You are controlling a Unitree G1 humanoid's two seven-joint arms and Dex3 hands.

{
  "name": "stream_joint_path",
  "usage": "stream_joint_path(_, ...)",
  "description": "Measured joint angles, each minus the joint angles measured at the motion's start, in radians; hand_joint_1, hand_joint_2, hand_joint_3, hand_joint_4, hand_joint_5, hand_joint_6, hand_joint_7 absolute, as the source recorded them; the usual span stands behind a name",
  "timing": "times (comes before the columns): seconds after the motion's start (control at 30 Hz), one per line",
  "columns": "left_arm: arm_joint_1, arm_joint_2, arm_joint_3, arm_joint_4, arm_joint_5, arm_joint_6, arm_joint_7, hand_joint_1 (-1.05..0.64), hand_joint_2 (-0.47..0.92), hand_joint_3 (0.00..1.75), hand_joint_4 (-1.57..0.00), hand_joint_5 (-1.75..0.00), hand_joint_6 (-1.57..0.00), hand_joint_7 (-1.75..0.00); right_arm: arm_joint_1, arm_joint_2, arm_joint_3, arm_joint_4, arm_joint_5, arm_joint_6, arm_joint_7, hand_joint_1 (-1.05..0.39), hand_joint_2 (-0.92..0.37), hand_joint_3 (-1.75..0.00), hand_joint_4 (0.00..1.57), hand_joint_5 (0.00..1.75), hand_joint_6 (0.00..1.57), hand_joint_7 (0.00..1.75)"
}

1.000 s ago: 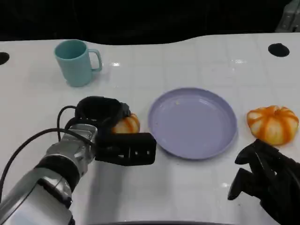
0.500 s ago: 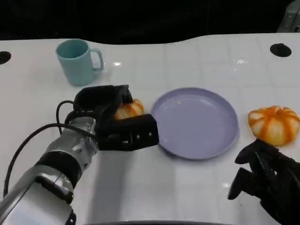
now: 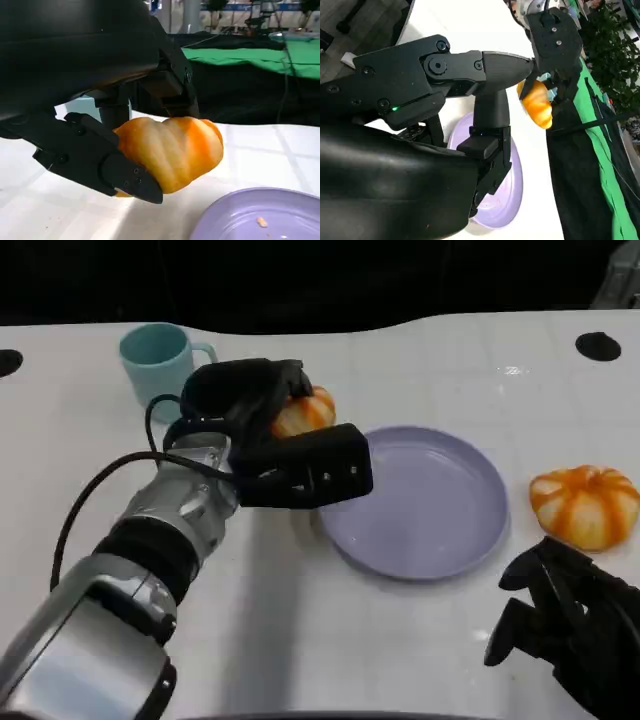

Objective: Grasp the bread from the table and place it into the plate.

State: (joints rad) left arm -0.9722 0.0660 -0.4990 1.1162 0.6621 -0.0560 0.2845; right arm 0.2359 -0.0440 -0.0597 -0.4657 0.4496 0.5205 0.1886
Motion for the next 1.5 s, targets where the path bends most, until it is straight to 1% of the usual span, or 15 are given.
stream_joint_path(0.13, -0.008, -0.021, -0.011, -0.015, 0.0, -0.046, 0.0, -0.25, 0.92, 0.2, -0.82, -1.75, -0.76, -0.67, 0.0, 0.0, 0.001, 0.0, 0.0, 0.0, -0.002, -0.46, -0.92, -0.35, 0.64, 1.75, 0.51, 1.62)
stream_joint_path(0.2, -0.018, -0.035, -0.017, -0.018, 0.001, -0.056, 0.0, -0.24, 0.91, 0.18, -0.87, -1.75, -0.79, -1.0, 0.0, 0.0, 0.001, 0.0, 0.0, 0.0, -0.002, -0.46, -0.92, -0.36, 0.64, 1.75, 0.5, 1.62)
stream_joint_path(0.4, -0.046, -0.106, -0.026, -0.008, -0.001, -0.061, -0.016, -0.24, 0.91, 0.2, -0.89, -1.75, -0.72, -1.39, 0.0, 0.0, 0.003, 0.0, 0.0, -0.001, -0.001, -0.46, -0.92, -0.36, 0.63, 1.75, 0.49, 1.62)
stream_joint_path(0.5, -0.066, -0.135, -0.029, 0.006, -0.003, -0.06, -0.031, -0.25, 0.92, 0.21, -0.89, -1.75, -0.71, -1.24, 0.001, 0.0, 0.004, 0.0, 0.0, -0.001, -0.001, -0.46, -0.92, -0.37, 0.63, 1.75, 0.49, 1.61)
stream_joint_path(0.67, -0.083, -0.173, -0.049, 0.05, 0.0, -0.033, -0.046, -0.24, 0.92, 0.27, -0.83, -1.75, -0.71, -1.22, 0.002, 0.001, 0.005, -0.001, 0.0, -0.001, 0.0, -0.46, -0.92, -0.37, 0.63, 1.75, 0.49, 1.61)
stream_joint_path(0.77, -0.083, -0.187, -0.051, 0.072, -0.002, -0.024, -0.056, -0.26, 0.92, 0.33, -0.81, -1.67, -0.75, -0.85, 0.003, 0.002, 0.011, -0.001, 0.0, -0.001, -0.001, -0.45, -0.92, -0.37, 0.63, 1.75, 0.5, 1.61)
stream_joint_path(1.03, -0.089, -0.208, -0.05, 0.105, -0.006, -0.001, -0.092, -0.25, 0.92, 0.34, -0.77, -1.55, -0.83, -0.52, 0.007, 0.004, 0.025, -0.004, -0.009, -0.003, -0.002, -0.46, -0.92, -0.38, 0.64, 1.75, 0.51, 1.61)
stream_joint_path(1.1, -0.09, -0.221, -0.05, 0.115, -0.007, 0.011, -0.101, -0.23, 0.92, 0.27, -0.75, -1.61, -0.88, -0.51, 0.007, 0.005, 0.031, -0.007, -0.013, -0.003, -0.004, -0.46, -0.92, -0.38, 0.64, 1.75, 0.51, 1.61)
stream_joint_path(1.2, -0.09, -0.232, -0.051, 0.12, -0.007, 0.007, -0.106, -0.2, 0.92, 0.22, -0.71, -1.73, -0.84, -0.92, 0.008, 0.007, 0.033, -0.011, -0.015, -0.003, -0.009, -0.46, -0.92, -0.38, 0.64, 1.75, 0.51, 1.61)
stream_joint_path(1.27, -0.09, -0.234, -0.047, 0.125, -0.012, -0.007, -0.114, -0.19, 0.92, 0.2, -0.62, -1.64, -0.74, -1.05, 0.01, 0.009, 0.033, -0.014, -0.015, -0.003, -0.012, -0.46, -0.92, -0.38, 0.64, 1.75, 0.51, 1.61)
stream_joint_path(1.3, -0.09, -0.235, -0.041, 0.127, -0.018, -0.01, -0.128, -0.2, 0.92, 0.15, -0.6, -1.31, -0.76, -0.87, 0.012, 0.009, 0.034, -0.015, -0.016, -0.003, -0.012, -0.46, -0.92, -0.38, 0.64, 1.75, 0.51, 1.61)
stream_joint_path(1.33, -0.091, -0.237, -0.029, 0.132, -0.034, -0.011, -0.151, -0.22, 0.92, 0.08, -0.63, -1.17, -0.81, -0.54, 0.012, 0.009, 0.035, -0.015, -0.016, -0.004, -0.012, -0.46, -0.92, -0.38, 0.63, 1.75, 0.5, 1.61)
stream_joint_path(1.43, -0.091, -0.239, 0.014, 0.149, -0.086, -0.013, -0.237, -0.25, 0.92, 0.12, -0.56, -1.28, -0.75, -0.15, 0.014, 0.009, 0.036, -0.014, -0.016, -0.012, -0.009, -0.46, -0.92, -0.39, 0.64, 1.75, 0.5, 1.61)
stream_joint_path(1.47, -0.091, -0.239, 0.024, 0.152, -0.095, -0.018, -0.26, -0.34, 0.92, 0.18, -0.36, -0.89, -0.59, -0.06, 0.015, 0.009, 0.037, -0.014, -0.016, -0.016, -0.009, -0.47, -0.92, -0.39, 0.64, 1.75, 0.51, 1.62)
stream_joint_path(1.5, -0.091, -0.236, 0.027, 0.152, -0.099, -0.028, -0.28, -0.37, 0.92, 0.21, -0.31, -0.71, -0.54, -0.03, 0.015, 0.009, 0.038, -0.014, -0.018, -0.02, -0.009, -0.47, -0.92, -0.39, 0.64, 1.75, 0.51, 1.62)
